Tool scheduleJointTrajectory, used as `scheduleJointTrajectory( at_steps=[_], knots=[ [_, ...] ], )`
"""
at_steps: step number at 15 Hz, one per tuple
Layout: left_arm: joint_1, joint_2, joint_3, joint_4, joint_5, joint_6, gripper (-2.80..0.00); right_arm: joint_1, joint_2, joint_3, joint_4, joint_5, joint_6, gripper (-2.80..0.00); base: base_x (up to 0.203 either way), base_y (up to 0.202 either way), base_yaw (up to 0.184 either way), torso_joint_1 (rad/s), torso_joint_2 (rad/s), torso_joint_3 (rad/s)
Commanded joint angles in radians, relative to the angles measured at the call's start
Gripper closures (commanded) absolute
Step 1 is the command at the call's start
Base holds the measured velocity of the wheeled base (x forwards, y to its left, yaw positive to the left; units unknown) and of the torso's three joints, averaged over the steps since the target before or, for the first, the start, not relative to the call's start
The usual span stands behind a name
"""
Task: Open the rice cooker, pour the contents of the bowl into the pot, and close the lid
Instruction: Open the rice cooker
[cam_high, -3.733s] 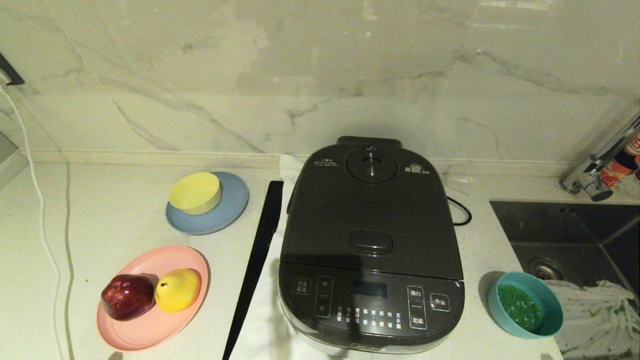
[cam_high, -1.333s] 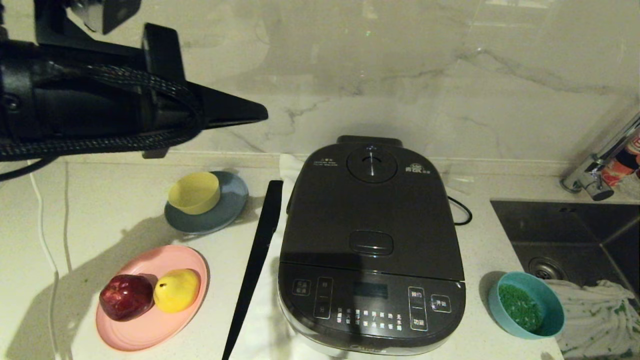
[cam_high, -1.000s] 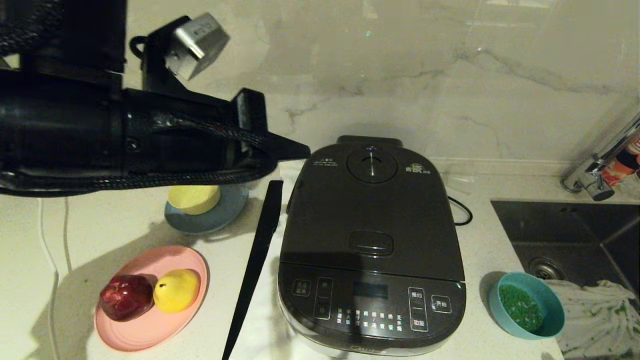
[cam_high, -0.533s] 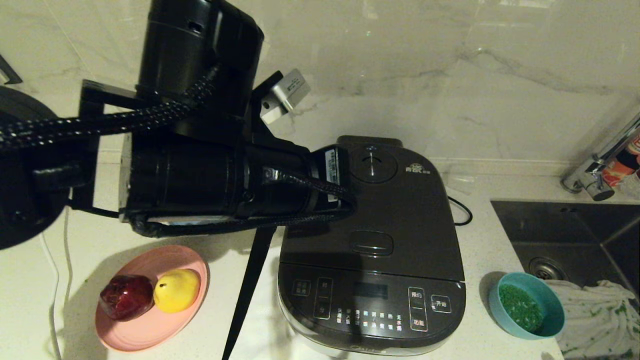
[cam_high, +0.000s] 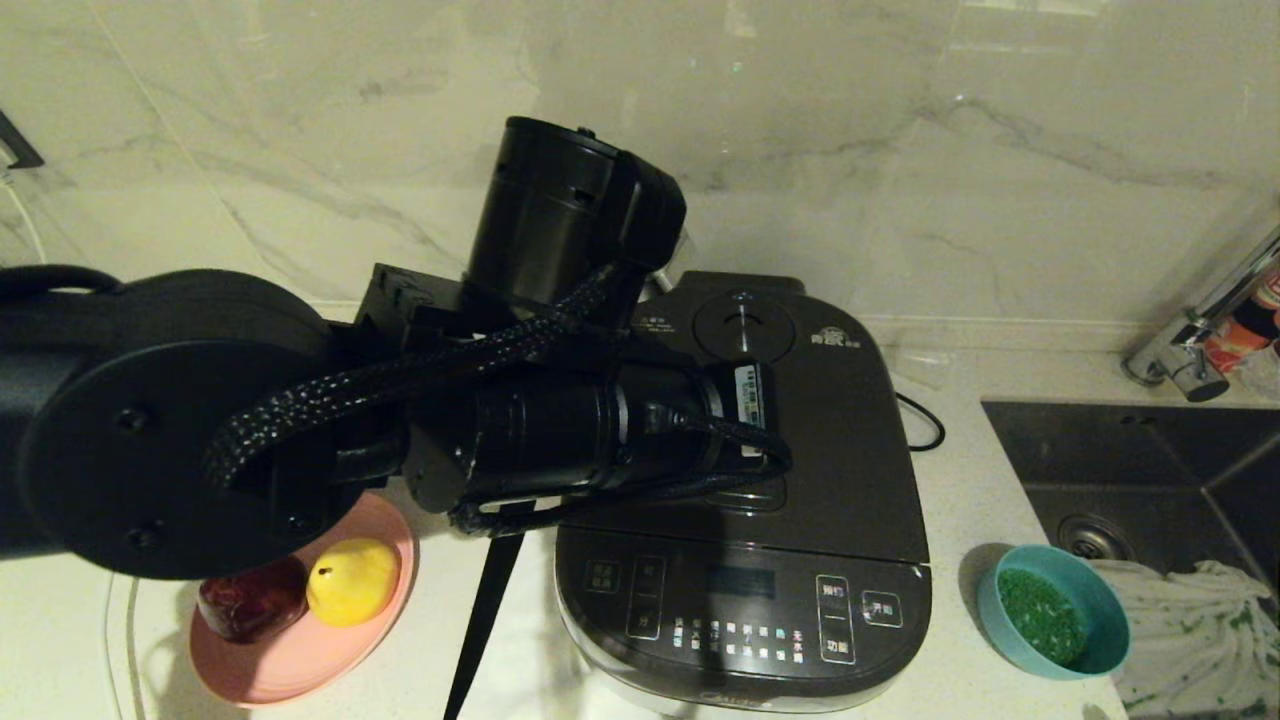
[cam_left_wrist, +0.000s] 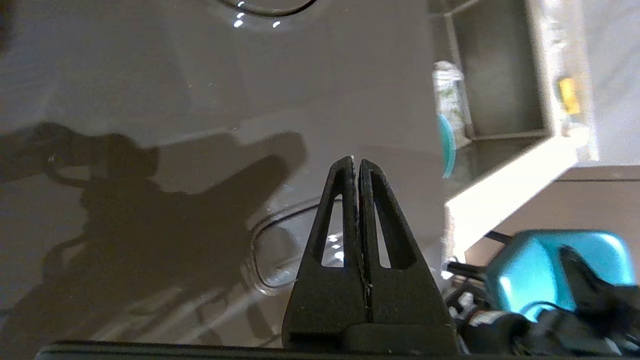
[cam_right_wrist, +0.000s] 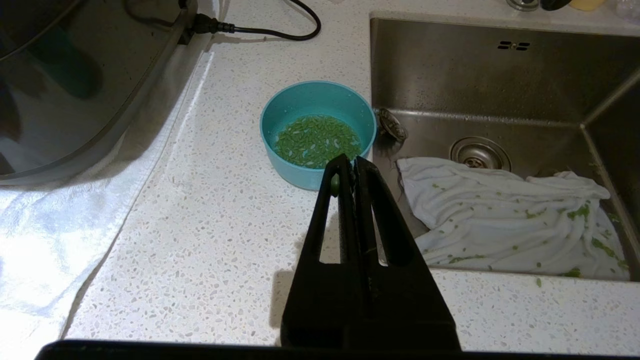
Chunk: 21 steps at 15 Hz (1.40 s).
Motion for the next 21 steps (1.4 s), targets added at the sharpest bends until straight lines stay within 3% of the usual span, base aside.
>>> scheduleJointTrajectory(
  at_steps=[1,3,7,21],
  knots=[
    [-0.003,0.012,-0.003,0.000,0.004,-0.003,0.00,0.000,-0.001,0.000,0.000,0.000,0.000,0.00,0.000,0.000,0.000,0.000,0.00,0.000],
    [-0.001,0.010,0.003,-0.017,0.008,-0.001,0.00,0.000,-0.001,0.000,0.000,0.000,0.000,0.00,0.000,0.000,0.000,0.000,0.00,0.000],
    [0.003,0.012,0.041,-0.114,0.098,0.016,0.00,0.000,-0.001,0.000,0.000,0.000,0.000,0.00,0.000,0.000,0.000,0.000,0.00,0.000],
    [0.051,0.029,0.057,-0.158,0.090,0.023,0.00,0.000,-0.001,0.000,0.000,0.000,0.000,0.00,0.000,0.000,0.000,0.000,0.00,0.000]
  ],
)
